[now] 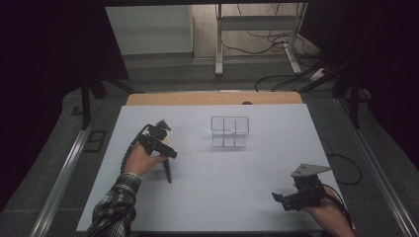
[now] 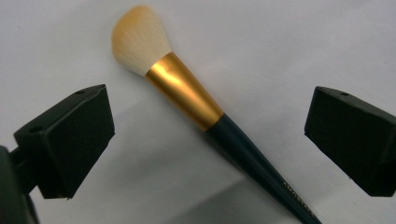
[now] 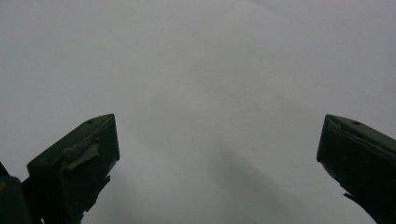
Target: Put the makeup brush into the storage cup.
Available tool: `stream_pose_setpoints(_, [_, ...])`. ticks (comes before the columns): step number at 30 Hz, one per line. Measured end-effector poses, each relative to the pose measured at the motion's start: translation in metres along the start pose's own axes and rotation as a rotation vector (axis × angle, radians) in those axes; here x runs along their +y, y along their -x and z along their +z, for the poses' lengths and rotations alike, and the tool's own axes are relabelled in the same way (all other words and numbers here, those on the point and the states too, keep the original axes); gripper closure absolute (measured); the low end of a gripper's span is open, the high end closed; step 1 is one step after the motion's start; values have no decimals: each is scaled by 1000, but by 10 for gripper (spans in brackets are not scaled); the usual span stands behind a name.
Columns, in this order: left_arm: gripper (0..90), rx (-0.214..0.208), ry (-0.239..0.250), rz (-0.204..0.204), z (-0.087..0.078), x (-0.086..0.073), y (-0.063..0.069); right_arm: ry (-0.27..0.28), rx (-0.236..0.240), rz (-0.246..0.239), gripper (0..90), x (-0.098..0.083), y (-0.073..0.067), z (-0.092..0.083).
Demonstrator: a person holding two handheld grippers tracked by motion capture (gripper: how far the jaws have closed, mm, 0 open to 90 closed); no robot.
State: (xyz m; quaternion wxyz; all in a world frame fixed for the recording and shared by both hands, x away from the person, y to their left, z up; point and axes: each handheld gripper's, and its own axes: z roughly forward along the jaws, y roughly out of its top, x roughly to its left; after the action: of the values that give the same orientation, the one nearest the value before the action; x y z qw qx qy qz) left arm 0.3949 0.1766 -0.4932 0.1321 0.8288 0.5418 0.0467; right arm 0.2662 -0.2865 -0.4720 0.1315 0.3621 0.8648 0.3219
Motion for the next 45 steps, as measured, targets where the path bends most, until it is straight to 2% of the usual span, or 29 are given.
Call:
stream_pose_setpoints(11, [62,14,-33,-15,11,-1,-1,-5,1,-5,0,0,0,1])
stream_pose_setpoints(20, [205,16,-65,-22,18,-2,2,-9,3,-7,0,0,0,1])
stream_pose_setpoints(26, [300,1,-76,-23,18,-3,2,-11,5,-8,0,0,-1,1])
stream_pose_setpoints(27, [374,-3,-78,-20,17,-3,2,-13,5,-9,0,0,-1,1])
stream_pose_setpoints(31, [545,-8,-88,-23,13,-3,1,-14,6,-10,0,0,-1,1])
stream_pose_setpoints(33, [722,-13,-91,-19,13,-4,0,-14,6,-11,0,0,-1,1])
stream_pose_setpoints(34, [734,-16,-95,-9,12,-5,0,-14,7,-12,0,-1,-1,1])
stream_pose_setpoints(45, [740,-45,-80,6,12,-7,-4,-14,6,-11,0,-1,-1,1])
